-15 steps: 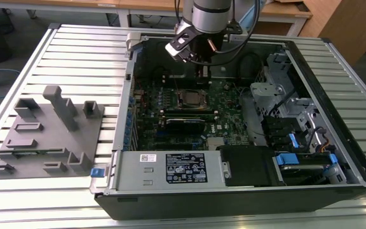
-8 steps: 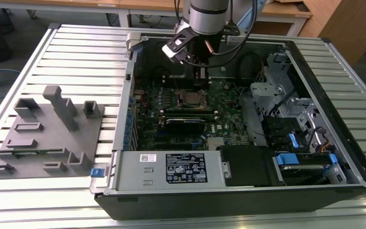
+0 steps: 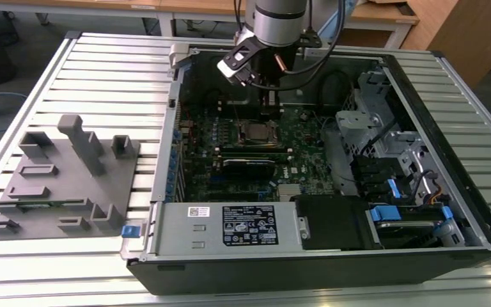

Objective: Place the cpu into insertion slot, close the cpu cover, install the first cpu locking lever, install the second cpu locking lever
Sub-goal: 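Close the cpu cover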

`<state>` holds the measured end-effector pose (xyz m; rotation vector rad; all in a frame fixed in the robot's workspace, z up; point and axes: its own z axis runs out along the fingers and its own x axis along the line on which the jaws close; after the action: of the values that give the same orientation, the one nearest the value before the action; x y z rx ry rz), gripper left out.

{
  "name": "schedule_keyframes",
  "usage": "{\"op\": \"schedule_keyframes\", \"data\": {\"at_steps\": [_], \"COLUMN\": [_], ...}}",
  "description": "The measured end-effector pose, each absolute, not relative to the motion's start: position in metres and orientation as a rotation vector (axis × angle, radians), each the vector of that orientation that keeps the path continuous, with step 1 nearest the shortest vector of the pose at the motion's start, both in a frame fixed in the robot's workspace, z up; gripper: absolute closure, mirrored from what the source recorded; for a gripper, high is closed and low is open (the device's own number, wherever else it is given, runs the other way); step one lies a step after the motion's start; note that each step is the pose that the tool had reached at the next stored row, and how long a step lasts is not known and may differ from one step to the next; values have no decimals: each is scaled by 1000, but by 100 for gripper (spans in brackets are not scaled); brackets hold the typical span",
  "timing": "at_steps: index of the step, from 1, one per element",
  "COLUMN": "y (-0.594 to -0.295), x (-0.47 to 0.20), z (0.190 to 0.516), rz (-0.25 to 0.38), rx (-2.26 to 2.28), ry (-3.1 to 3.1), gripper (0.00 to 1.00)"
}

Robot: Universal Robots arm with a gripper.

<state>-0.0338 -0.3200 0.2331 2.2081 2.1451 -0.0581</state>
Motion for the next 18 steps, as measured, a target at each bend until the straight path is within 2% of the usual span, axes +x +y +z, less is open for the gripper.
{"op": "schedule_keyframes", "data": {"at_steps": [18], "y": [-321], "x": [-41], "z": [229], "rz": [-55], "rx": [2129], "ry": [2222], "gripper": [89]}}
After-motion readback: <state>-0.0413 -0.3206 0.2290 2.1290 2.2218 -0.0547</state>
